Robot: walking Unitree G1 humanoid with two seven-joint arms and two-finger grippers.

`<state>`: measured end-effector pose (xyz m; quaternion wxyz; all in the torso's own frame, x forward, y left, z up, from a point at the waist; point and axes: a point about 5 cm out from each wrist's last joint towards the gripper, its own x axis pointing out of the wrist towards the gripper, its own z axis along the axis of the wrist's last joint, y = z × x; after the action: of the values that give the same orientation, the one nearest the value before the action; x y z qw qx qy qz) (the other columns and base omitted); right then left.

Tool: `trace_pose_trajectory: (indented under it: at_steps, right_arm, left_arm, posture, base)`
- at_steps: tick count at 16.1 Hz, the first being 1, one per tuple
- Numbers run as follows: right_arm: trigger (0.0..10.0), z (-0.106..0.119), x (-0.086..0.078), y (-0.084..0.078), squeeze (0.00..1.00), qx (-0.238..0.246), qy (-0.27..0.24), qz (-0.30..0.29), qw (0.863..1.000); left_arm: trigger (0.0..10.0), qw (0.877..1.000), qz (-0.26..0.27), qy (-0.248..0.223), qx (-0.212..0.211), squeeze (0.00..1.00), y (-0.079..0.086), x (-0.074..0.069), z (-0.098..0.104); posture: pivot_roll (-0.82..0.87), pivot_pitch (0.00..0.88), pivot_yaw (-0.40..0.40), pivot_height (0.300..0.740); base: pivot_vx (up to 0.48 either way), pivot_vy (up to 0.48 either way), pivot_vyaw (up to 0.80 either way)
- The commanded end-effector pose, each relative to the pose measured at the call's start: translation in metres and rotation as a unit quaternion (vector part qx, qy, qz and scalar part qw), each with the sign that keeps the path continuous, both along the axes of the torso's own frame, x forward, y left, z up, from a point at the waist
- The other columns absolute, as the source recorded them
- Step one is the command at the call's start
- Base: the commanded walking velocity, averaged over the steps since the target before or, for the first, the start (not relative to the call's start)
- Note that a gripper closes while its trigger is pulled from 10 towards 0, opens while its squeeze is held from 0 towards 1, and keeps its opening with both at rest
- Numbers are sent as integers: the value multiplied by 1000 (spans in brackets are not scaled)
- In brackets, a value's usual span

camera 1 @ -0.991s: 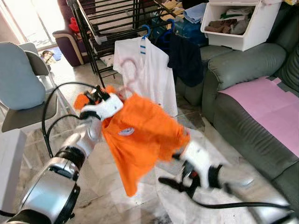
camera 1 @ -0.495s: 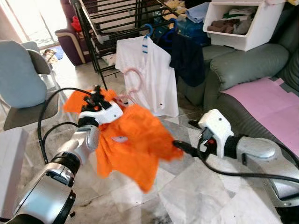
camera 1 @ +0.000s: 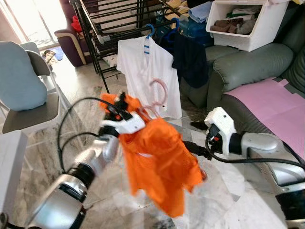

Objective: Hang hanger

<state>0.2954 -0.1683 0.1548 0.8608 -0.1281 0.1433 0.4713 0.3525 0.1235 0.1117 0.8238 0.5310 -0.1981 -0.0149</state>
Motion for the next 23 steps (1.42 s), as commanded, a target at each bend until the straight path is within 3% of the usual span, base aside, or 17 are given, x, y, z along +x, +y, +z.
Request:
trace_pose_trajectory:
  at_steps: [1, 2, 3, 4, 6, 7, 12, 16, 18, 23]
  right_arm:
    - [10000, 4, 0, 6, 0, 10, -5, 23, 1000]
    - [10000, 7, 1, 3, 0, 6, -16, 14, 1000]
    - [10000, 12, 14, -16, 0, -59, -67, -48, 995]
    - [10000, 18, 19, -23, 0, -66, -97, -80, 990]
    - [10000, 27, 20, -21, 0, -28, -104, -99, 989]
    - [10000, 28, 16, -15, 0, 7, -91, -90, 992]
    - [10000, 19, -4, 7, 0, 71, -17, -2, 997]
    - [10000, 2, -8, 14, 0, 82, 45, 11, 996]
    - [0, -5, -7, 19, 0, 93, 71, 17, 993]
    - [0, -9, 7, 19, 0, 56, 66, 12, 996]
  left_arm:
    - [10000, 1000, 7, -13, -3, 0, 3, 2, 5]
    - [10000, 1000, 15, -7, -2, 0, 5, 2, 3]
    - [10000, 999, 47, 17, -1, 0, 14, 3, -3]
    - [10000, 997, 69, 36, 0, 0, 20, 4, -8]
    - [10000, 996, 79, 45, -4, 0, 23, 4, -10]
    - [10000, 996, 78, 44, -4, 0, 22, 5, -9]
    - [10000, 997, 68, 44, -6, 0, 14, 6, -8]
    - [10000, 998, 57, 32, -14, 0, 8, 5, -5]
    - [10000, 998, 43, 26, -21, 0, 2, 4, -4]
    - [10000, 999, 16, 25, -25, 0, -6, 3, -1]
  posture:
    - [-217, 0, 95, 740]
    - [-216, 0, 93, 740]
    - [-225, 0, 99, 740]
    - [-235, 0, 105, 740]
    - [-240, 0, 109, 740]
    - [-242, 0, 110, 740]
    - [-242, 0, 114, 740]
    - [-238, 0, 104, 740]
    - [-234, 0, 103, 740]
    - [-234, 0, 101, 740]
  base:
    - [0, 0, 0]
    - [0, 0, 0]
    - [0, 0, 0]
    - [0, 0, 0]
    - [0, 0, 0]
    - [0, 0, 0]
    - [0, 0, 0]
    - [0, 0, 0]
    - [0, 0, 0]
    - [0, 0, 0]
